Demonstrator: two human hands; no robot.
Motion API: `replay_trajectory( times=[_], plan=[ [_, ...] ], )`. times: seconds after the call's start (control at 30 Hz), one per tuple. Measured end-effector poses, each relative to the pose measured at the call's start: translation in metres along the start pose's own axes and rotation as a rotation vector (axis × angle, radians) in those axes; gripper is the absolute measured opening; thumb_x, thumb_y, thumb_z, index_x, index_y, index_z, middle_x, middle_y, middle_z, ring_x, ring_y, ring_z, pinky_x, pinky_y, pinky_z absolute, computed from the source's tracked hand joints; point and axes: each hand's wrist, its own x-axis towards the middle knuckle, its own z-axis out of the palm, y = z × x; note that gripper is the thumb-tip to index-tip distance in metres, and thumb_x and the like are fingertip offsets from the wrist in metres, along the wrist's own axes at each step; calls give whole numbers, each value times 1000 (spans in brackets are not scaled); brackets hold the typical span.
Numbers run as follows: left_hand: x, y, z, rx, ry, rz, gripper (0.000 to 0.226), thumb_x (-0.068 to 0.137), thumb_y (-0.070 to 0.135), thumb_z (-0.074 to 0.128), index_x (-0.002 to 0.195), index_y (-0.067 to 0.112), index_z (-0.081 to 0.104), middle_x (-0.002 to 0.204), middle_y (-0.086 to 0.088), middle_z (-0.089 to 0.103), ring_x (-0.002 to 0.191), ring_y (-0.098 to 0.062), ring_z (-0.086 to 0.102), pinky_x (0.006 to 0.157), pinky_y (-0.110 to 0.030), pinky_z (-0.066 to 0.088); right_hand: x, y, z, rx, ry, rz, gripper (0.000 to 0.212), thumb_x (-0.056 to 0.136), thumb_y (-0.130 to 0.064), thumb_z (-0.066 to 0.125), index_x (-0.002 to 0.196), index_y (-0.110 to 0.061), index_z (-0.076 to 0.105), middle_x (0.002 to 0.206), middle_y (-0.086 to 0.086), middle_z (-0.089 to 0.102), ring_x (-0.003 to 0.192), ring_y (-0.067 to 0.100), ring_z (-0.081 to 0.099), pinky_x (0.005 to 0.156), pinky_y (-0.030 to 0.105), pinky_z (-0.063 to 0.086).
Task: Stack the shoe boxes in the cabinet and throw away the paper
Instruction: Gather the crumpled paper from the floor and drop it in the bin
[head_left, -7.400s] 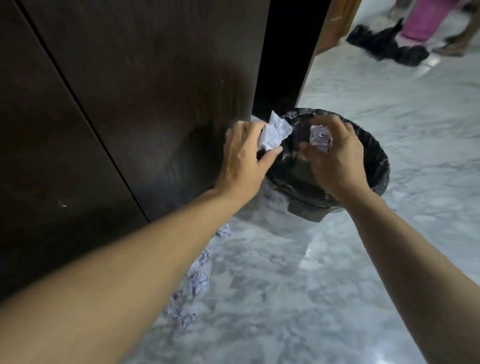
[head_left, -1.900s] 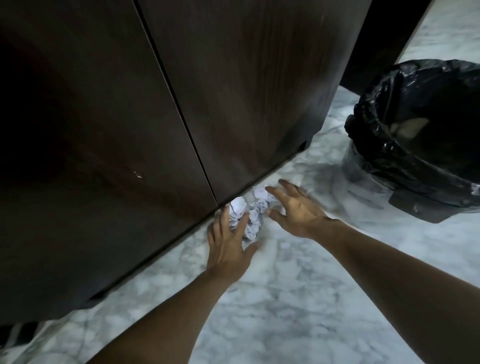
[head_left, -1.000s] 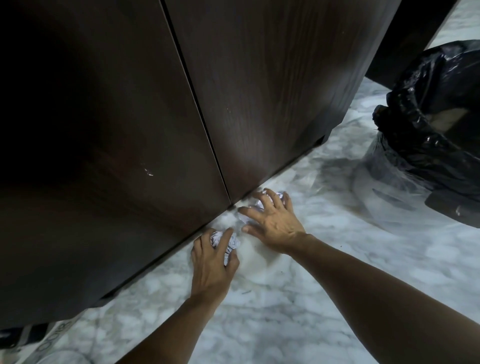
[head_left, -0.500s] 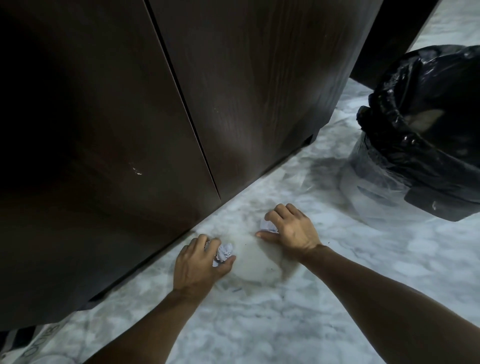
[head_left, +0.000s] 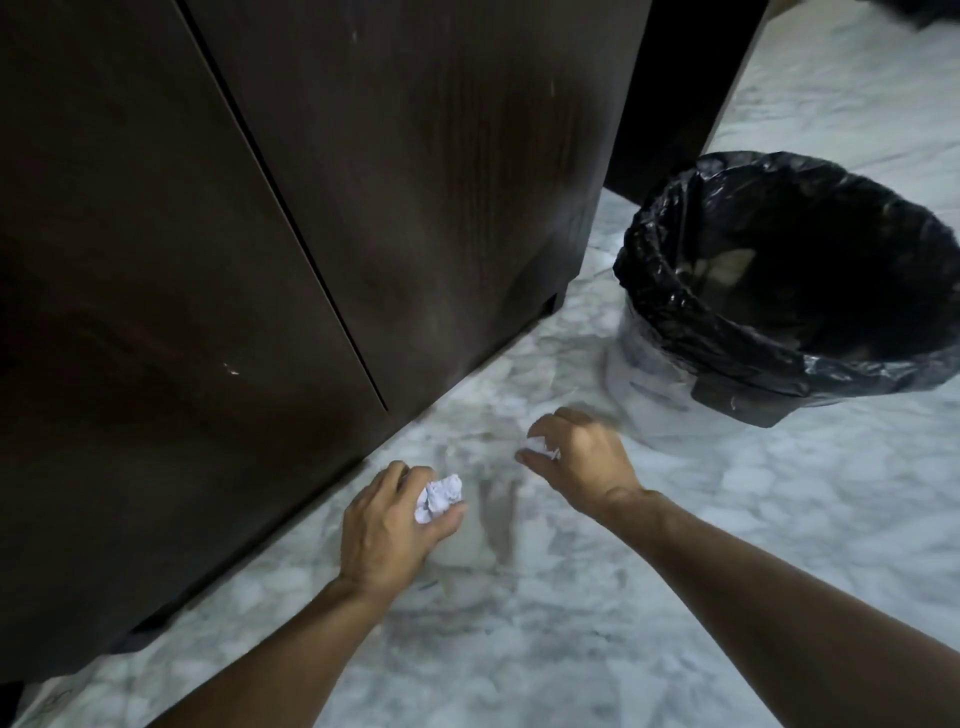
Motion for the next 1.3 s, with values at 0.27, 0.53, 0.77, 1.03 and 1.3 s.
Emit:
replay_trajectory(
  times=[0.27,0.53,0.77,1.03,1.3],
  plan=[
    [113,96,-50,-251,221,71,39,73,53,66,78,15,63,76,-2,59,67,-24,60,55,-34,44,24,-60,-166,209,598,-101,20,78,-34,77,82,-18,66,72,-8,51,60,6,49,57,15,39],
    [217,246,-52,-452,153,231,41,77,51,67,92,13,62,90,-4,58,81,-24,59,64,-32,45,35,28,-251,263,742,360,33,91,-43,58,104,-12,59,84,-5,57,81,14,55,72,25,36],
    [227,283,-12,-293,-474,73,62,94,57,42,145,21,40,156,-8,23,142,-34,26,117,-47,21,36,76,-256,371,613,503,43,92,-50,40,99,-12,60,98,7,66,93,27,59,82,38,46],
    [198,264,-33,-184,-433,357,51,98,44,44,137,12,51,152,-4,38,147,-19,17,119,-45,1,-7,86,-258,-141,441,399,42,83,-25,65,121,-8,61,124,16,59,119,32,47,99,35,37],
    [174,239,-48,13,-550,388,65,96,58,34,140,11,48,155,-8,33,149,-18,10,119,-38,-4,-40,71,-242,-66,132,420,116,74,-77,49,153,-4,9,162,16,0,149,26,-9,119,39,7]
  ],
)
